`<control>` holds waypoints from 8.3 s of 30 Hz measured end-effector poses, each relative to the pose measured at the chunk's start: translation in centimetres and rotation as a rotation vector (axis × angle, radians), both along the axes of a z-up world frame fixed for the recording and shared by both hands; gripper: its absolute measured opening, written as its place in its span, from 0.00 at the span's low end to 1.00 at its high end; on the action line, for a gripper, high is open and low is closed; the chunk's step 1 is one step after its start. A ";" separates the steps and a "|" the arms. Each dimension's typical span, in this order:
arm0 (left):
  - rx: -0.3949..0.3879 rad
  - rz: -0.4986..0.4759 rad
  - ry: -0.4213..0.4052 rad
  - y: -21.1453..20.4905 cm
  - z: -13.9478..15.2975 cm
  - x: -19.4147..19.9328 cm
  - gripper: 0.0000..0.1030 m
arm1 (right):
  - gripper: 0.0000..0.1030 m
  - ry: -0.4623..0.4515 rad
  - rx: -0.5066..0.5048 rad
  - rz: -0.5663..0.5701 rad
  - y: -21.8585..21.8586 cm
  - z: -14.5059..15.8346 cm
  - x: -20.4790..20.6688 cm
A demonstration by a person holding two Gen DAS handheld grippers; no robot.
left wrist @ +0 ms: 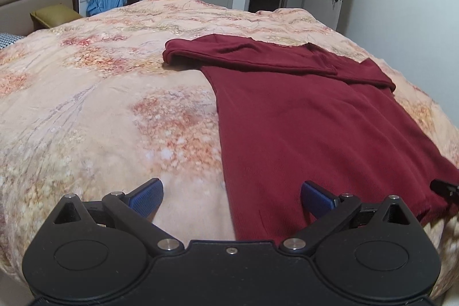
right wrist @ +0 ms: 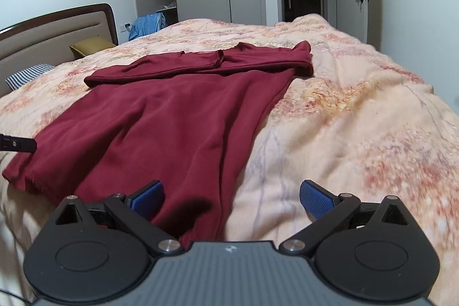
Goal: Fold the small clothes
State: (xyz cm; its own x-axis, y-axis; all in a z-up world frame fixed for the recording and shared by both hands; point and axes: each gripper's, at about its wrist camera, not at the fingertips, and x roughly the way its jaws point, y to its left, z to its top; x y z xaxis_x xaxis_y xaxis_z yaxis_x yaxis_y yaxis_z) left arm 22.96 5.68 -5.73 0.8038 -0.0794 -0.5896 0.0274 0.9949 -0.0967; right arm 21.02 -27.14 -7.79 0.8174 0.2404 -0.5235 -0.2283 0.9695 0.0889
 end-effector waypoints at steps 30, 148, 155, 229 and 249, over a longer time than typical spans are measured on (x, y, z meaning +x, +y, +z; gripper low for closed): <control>-0.257 0.043 0.129 1.2 0.3 -2.2 0.16 | 0.86 0.151 0.639 -0.094 -4.5 0.7 -2.8; -0.074 -0.067 0.003 -2.5 4.6 -8.1 0.99 | 0.92 -0.056 -0.380 0.386 3.3 3.3 -9.5; -0.052 -0.114 0.021 -4.5 3.9 -7.1 0.99 | 0.92 -0.069 -0.569 0.479 5.8 0.8 -10.0; 0.259 -0.264 -0.229 -5.2 5.8 -6.6 0.04 | 0.12 -0.298 -0.513 0.285 3.7 3.3 -11.1; 0.260 -0.256 -0.382 -5.3 11.1 -20.2 0.03 | 0.04 -0.609 -0.446 0.251 0.4 8.6 -22.7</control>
State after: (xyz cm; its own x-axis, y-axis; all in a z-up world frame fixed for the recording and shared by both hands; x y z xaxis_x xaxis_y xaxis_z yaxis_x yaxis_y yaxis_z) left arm 2.79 0.40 5.38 0.9392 -0.1913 -0.2850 0.2577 0.9415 0.2173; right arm -1.65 -26.71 0.78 0.9402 0.3280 -0.0920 -0.3278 0.7976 -0.5064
